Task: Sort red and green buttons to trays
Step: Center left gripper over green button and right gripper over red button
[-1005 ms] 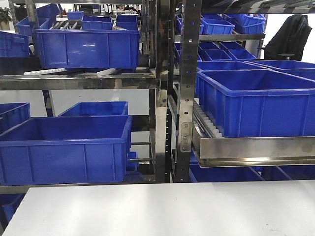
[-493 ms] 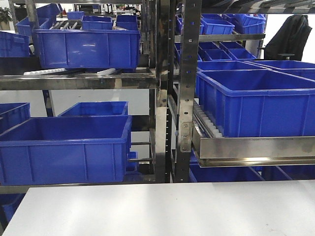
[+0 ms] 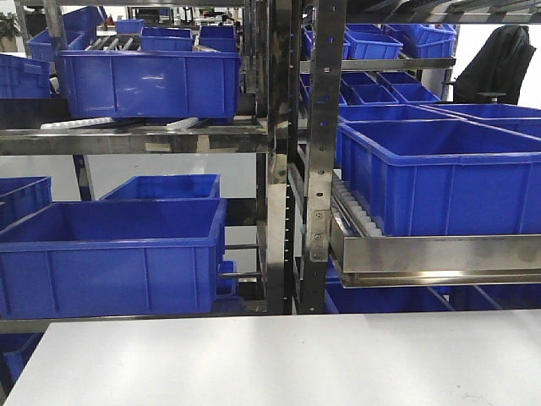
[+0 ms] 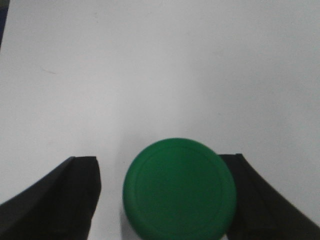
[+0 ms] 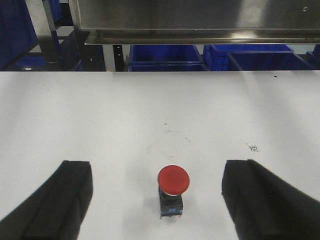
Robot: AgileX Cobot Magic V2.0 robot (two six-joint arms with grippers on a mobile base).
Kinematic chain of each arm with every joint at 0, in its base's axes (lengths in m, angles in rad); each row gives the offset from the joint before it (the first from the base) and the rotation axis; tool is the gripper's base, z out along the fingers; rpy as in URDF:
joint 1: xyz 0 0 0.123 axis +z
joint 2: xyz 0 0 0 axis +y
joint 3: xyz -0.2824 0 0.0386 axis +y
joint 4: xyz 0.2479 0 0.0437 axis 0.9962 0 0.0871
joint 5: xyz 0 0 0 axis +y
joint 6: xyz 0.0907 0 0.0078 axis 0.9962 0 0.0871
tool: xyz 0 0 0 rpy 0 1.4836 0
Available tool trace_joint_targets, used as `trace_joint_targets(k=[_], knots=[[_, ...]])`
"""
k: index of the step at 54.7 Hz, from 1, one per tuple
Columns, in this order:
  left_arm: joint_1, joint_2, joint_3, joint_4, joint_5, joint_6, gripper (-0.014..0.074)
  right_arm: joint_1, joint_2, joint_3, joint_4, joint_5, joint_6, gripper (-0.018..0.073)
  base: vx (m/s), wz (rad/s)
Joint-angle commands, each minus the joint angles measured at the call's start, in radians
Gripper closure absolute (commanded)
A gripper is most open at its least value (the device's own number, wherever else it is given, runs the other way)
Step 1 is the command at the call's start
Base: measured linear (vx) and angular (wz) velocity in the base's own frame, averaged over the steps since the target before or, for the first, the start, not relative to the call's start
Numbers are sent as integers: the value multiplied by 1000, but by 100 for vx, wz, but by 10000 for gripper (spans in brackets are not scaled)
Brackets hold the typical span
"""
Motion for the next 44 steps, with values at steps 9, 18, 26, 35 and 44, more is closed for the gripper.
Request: trace_joint_targets(k=[9,18,26,35,44], knots=[[-9,19,-30,-8,-162,-10,105,0,7,-33,-6,-67,-2,-15,0,0],[-9,19,-41,-8,-156,-11,277,0,45,-33,-9,-58,-2,-25,0,0],[-9,19,-40,-8,-126,-10,463,0,162,-33,-9,-89,26,-64,0,0],[-9,13,-40,-7,-122,-10,605,-2,326,-33,-13,-128,72,-83,0,0],[-9,13,-40,-7,-114,-10,603,-36,458,-35,-5,-228,82,-80,0,0]])
